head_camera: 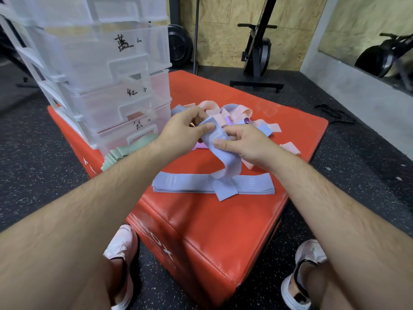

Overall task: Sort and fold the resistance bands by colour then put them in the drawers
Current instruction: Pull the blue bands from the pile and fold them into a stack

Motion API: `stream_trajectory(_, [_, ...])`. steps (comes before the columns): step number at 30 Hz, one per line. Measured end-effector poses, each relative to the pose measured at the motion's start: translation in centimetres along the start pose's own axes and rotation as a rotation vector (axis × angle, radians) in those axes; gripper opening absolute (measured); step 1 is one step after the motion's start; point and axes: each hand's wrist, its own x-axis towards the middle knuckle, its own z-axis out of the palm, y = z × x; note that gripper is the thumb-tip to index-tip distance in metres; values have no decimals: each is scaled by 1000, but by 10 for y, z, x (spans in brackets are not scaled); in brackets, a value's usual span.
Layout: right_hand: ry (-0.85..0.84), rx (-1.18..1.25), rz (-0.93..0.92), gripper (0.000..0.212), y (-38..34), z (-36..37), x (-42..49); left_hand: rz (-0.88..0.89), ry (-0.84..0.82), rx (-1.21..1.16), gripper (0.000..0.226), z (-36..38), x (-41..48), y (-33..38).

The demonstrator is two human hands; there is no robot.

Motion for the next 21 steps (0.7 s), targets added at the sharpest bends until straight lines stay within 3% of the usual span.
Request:
stream_trajectory(4, [-103,-70,31,8,-1,-16,-5,-77,112,-29,12,-12,0,-13])
stream_trajectory(7, [-116,-177,73,31,-3,-25,-9,-166,165,-124,15,-21,-1,-21])
stream_trajectory(11, [-123,-300,120,14,0,-44,-22,-237,262,-71,20,-32,-5,-32])
stream_trajectory(15, [-72,-436,175,17,13,-68,-32,-317,342,-37,17,-47,-10,-46])
stream_trajectory(21, [-22,-300,241,27,38,-89,-44,-501,262,3,26,-57,-27,-66])
